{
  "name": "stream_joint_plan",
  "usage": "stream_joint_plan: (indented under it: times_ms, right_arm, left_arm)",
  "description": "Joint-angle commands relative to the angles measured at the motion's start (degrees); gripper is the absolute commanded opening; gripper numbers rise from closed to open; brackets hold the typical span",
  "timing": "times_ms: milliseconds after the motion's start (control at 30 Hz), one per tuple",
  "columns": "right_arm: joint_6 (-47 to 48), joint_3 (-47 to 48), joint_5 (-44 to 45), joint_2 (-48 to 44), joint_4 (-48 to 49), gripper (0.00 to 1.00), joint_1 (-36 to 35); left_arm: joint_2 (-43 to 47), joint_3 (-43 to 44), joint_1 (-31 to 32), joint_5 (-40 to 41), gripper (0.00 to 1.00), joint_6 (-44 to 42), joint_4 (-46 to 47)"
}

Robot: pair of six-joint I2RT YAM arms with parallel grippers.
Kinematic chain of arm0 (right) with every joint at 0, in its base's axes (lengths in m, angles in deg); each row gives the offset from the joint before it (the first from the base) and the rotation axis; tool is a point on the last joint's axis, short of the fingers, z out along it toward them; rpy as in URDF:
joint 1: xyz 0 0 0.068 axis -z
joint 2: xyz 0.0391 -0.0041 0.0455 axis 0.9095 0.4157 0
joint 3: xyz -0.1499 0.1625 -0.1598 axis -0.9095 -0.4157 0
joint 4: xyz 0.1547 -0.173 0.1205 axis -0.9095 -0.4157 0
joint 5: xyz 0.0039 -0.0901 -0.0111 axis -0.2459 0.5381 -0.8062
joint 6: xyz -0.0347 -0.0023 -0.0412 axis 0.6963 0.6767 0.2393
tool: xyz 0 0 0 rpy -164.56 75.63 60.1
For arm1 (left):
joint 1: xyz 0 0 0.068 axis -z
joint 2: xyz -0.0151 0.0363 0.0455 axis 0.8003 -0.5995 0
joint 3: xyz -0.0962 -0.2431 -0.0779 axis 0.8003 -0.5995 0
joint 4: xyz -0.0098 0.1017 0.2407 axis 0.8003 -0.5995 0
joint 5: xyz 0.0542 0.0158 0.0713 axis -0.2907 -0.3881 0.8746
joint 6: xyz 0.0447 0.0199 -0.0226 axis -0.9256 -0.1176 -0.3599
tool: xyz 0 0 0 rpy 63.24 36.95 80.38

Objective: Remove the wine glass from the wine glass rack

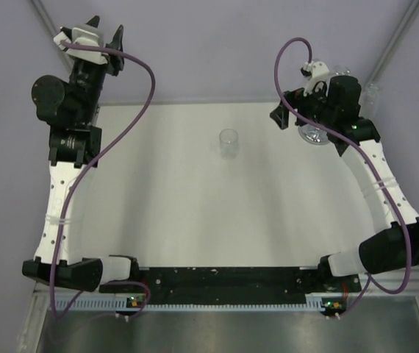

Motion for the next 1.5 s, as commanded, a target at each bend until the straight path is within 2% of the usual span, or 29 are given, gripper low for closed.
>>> stream_joint_plan:
  times_ms: [0, 200, 233, 1467]
  right_arm:
    - [-0.80, -0.61, -0.89, -1.76, 2.08, 0.99, -0.22]
    - [1.22, -0.26, 2.44, -3.08, 0.41, 0.99, -0.22]
    - [1.31, -0.52, 2.62, -3.34, 0.32, 0.99, -0.22]
    - [-0.80, -1.93, 0.34, -3.26, 2.87, 0.99, -0.22]
  left_arm:
    - [-0.51, 0.29, -0.08, -0.22, 0.54, -0.69, 0.52]
    - [-0.51, 0.29, -0.08, -0.22, 0.54, -0.69, 0.52]
    - [13.15, -47.39, 0.00, -8.23, 0.98, 8.36, -4.96]
    - [13.99, -47.87, 0.00, -7.43, 0.99, 8.28, -5.28]
